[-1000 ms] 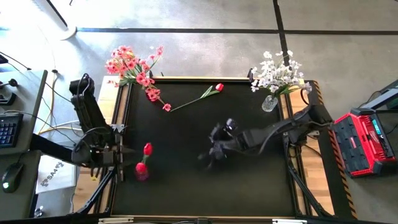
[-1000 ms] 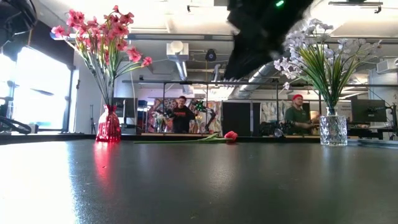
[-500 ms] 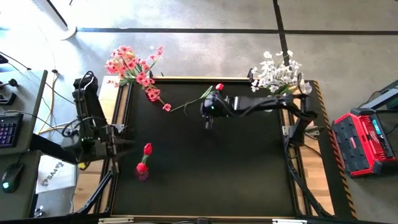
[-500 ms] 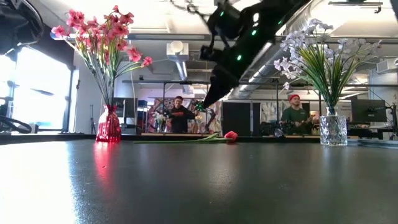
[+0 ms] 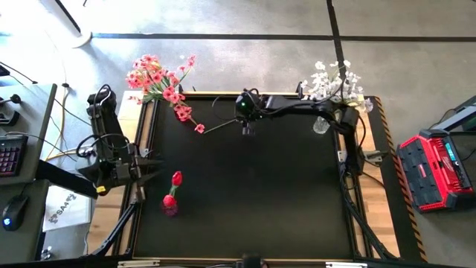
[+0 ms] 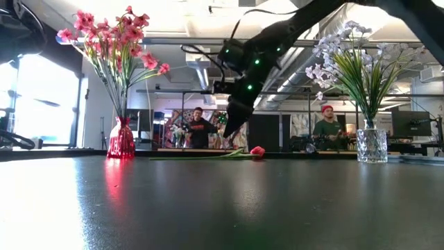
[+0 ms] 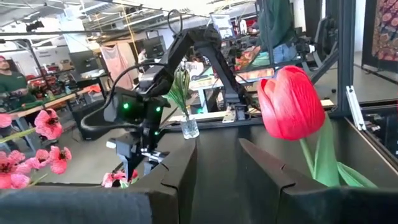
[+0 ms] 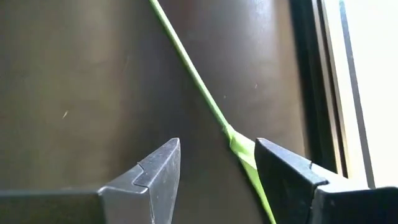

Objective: Sort flowers into vase by color
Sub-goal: Put the red flower into the violet vase

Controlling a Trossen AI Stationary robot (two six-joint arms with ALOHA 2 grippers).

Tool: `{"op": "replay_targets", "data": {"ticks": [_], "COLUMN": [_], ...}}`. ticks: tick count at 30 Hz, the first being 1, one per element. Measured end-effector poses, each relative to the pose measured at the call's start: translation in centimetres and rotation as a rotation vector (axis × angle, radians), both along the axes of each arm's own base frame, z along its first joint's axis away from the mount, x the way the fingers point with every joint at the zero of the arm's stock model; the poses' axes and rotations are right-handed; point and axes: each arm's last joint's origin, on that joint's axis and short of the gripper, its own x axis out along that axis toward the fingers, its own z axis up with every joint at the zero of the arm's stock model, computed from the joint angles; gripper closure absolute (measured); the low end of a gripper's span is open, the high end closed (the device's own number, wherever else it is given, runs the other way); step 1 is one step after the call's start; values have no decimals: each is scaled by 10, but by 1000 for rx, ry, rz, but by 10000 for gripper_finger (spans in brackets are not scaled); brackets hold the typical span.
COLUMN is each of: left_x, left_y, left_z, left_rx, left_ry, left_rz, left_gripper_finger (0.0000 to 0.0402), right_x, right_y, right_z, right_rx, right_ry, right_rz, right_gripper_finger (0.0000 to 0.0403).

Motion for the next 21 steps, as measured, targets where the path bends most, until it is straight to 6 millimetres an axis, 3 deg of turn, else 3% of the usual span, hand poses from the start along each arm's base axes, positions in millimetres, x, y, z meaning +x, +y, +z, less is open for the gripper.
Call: {"op": "replay_targets", "data": {"ticks": [13, 21], "left_x": [1, 1], "left_y": [-5, -5], "left_z": [-14, -15], "left_rx": [-2, -47], "left_ry": [-1, -14], "left_rz": [-1, -1], "left_gripper_finger": [300, 300], "right_x": [20, 13], "right_y": [-33, -55], "right_z": [-31, -42], "right_rx": [-41, 121], "right_ry": [83, 61], "right_rz": [-6, 42], "right_gripper_finger": [208, 214]}}
